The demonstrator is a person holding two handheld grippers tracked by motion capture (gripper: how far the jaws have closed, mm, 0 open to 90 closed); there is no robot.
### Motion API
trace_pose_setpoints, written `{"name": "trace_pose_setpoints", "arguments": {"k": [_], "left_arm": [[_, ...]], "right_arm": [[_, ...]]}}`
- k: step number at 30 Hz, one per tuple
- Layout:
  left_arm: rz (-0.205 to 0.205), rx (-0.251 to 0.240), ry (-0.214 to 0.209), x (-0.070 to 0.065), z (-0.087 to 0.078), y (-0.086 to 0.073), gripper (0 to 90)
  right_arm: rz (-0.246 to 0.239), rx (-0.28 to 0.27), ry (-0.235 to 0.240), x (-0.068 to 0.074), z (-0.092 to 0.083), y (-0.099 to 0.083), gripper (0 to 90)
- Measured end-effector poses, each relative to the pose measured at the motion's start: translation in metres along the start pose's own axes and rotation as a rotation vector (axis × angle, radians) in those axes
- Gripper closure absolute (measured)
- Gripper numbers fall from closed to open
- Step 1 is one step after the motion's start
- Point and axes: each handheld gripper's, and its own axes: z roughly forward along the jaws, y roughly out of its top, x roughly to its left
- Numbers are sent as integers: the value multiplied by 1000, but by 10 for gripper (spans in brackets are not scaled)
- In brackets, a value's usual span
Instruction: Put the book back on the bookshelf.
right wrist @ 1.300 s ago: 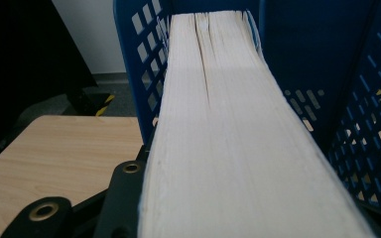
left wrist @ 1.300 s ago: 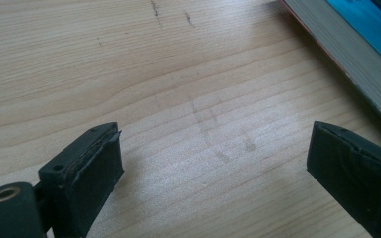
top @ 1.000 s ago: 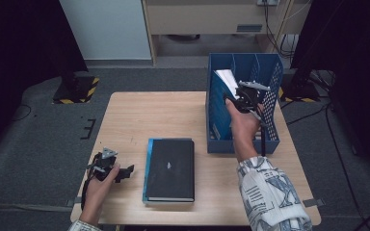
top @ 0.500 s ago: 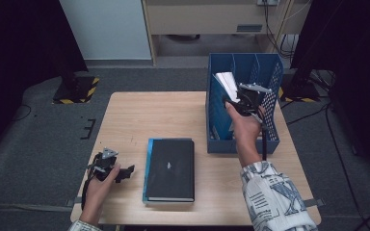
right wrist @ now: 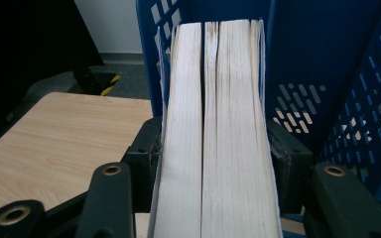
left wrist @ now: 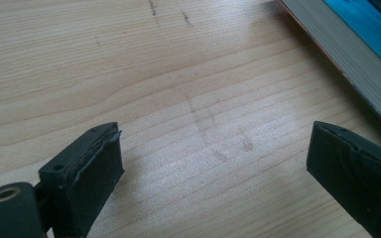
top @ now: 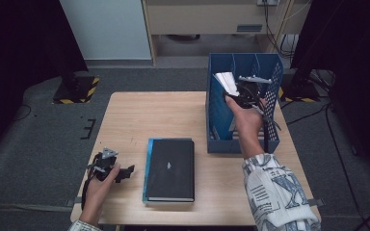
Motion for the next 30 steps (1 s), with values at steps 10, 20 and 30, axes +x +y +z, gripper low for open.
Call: {"name": "trace_pose_setpoints", "arguments": {"k": [10, 20, 30], "left_arm": [[-2, 1, -4, -1, 0, 0, 70], [-3, 2, -5, 0, 1, 0, 71], [6, 4, -4, 0, 0, 0, 71]], "right_arm": [[-9, 18, -14, 4, -1, 2, 598], [23, -17, -45, 7, -1, -1, 606], [37, -38, -59, 9, 6, 8, 607]]}}
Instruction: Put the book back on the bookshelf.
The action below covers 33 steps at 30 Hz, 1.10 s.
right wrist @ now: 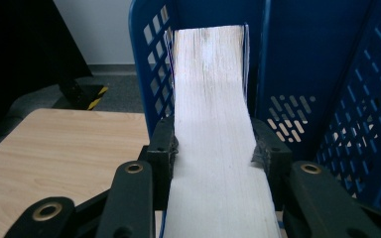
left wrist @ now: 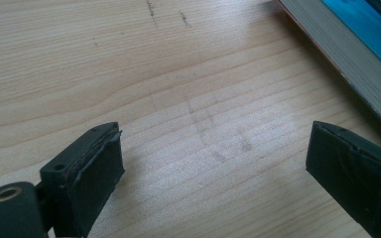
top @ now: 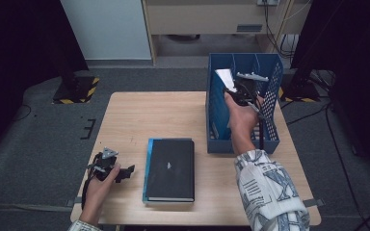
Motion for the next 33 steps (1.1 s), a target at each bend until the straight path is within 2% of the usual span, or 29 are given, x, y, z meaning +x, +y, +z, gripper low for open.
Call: {"name": "trace_pose_setpoints", "arguments": {"k": [4, 15, 21, 29, 33], "left_arm": [[4, 0, 0, 0, 0, 0, 71], [-3, -2, -1, 0, 1, 0, 71], [-3, -2, -1, 0, 1, 0, 71], [0, -2, -2, 0, 1, 0, 71], [0, -2, -1, 0, 1, 0, 71]], "right_arm": [[17, -10, -9, -3, 8, 7, 606], [21, -17, -34, 1, 33, 17, 606], [39, -17, -47, -1, 40, 16, 605], [37, -16, -45, 3, 43, 15, 603], [13, -21, -51, 7, 43, 14, 600]]}}
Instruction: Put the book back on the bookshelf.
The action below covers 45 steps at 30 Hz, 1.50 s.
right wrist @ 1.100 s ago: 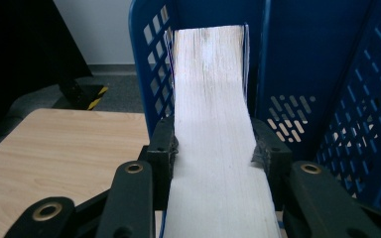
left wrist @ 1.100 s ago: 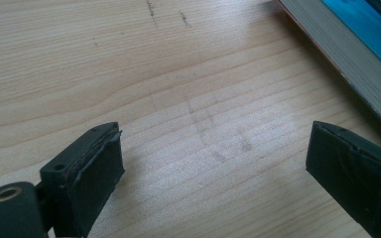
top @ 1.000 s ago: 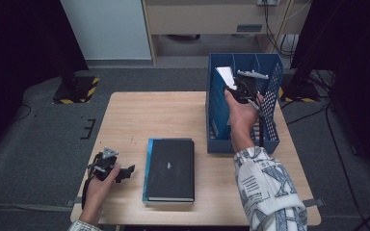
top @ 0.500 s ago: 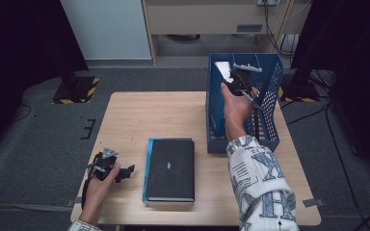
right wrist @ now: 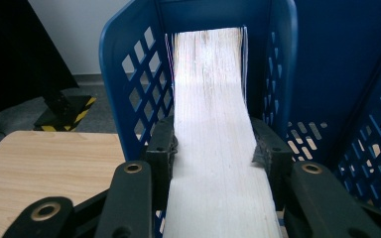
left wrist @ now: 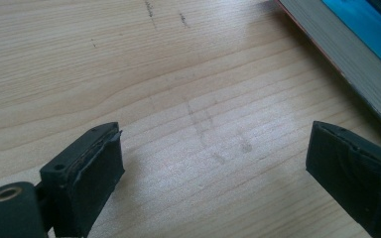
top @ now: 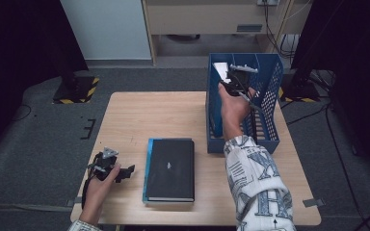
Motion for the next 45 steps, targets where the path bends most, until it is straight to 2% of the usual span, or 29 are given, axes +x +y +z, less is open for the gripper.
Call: {"name": "trace_pose_setpoints", "arguments": {"k": [7, 11, 17, 24, 32, 35, 42, 45], "left_arm": [[1, -1, -1, 0, 0, 0, 71], [1, -1, -2, 0, 0, 0, 71], [-1, -2, -1, 0, 0, 0, 71], [5, 0, -3, 0, 0, 1, 71], [0, -1, -5, -1, 1, 1, 71], [1, 0, -5, -1, 1, 1, 71], [5, 3, -2, -1, 1, 1, 71], [6, 4, 0, -1, 1, 1, 71]], "right_arm": [[9, -5, 5, 4, -1, -2, 584], [39, -13, 37, 6, -2, -4, 558], [48, -12, 84, 8, -5, -3, 535], [85, -6, 140, 1, -11, 0, 521], [83, 4, 179, -3, -16, -2, 467], [70, 11, 203, -4, -16, -4, 416], [-16, 18, 233, -2, -23, -6, 220], [-71, -1, 203, 0, -29, -7, 164]]}}
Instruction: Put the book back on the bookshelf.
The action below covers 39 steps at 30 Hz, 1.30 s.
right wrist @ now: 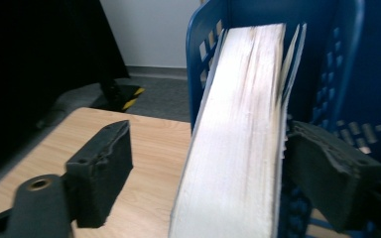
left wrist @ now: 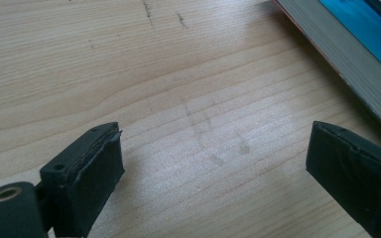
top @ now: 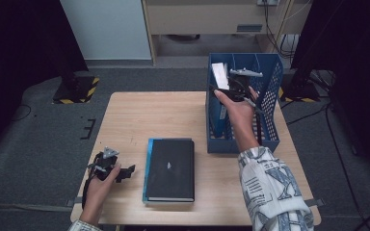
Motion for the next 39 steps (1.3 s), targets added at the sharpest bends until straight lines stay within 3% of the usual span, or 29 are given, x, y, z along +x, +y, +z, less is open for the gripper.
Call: {"name": "trace_pose_setpoints", "arguments": {"k": [4, 7, 17, 23, 27, 33, 39], "left_arm": [[0, 1, 2, -1, 0, 0, 71], [-4, -1, 5, -1, -1, -1, 70], [-9, 0, 6, 1, 0, -1, 70], [-18, -4, 10, 2, -1, -1, 70], [-13, -10, 14, 2, -2, -1, 70], [-5, -10, 11, 1, -1, 1, 69], [-19, -41, 10, 2, -3, 2, 69]], "right_arm": [[-33, 4, 0, 2, -5, -2, 131], [-12, -4, 16, 1, -10, -3, 117], [-9, -2, 48, -1, -19, -5, 83], [-35, -11, 55, 1, -25, -9, 65], [-51, -14, 68, 1, -32, -16, 57], [-36, -28, 98, -1, -43, -27, 56], [-43, -25, 113, -4, -51, -36, 51]]}}
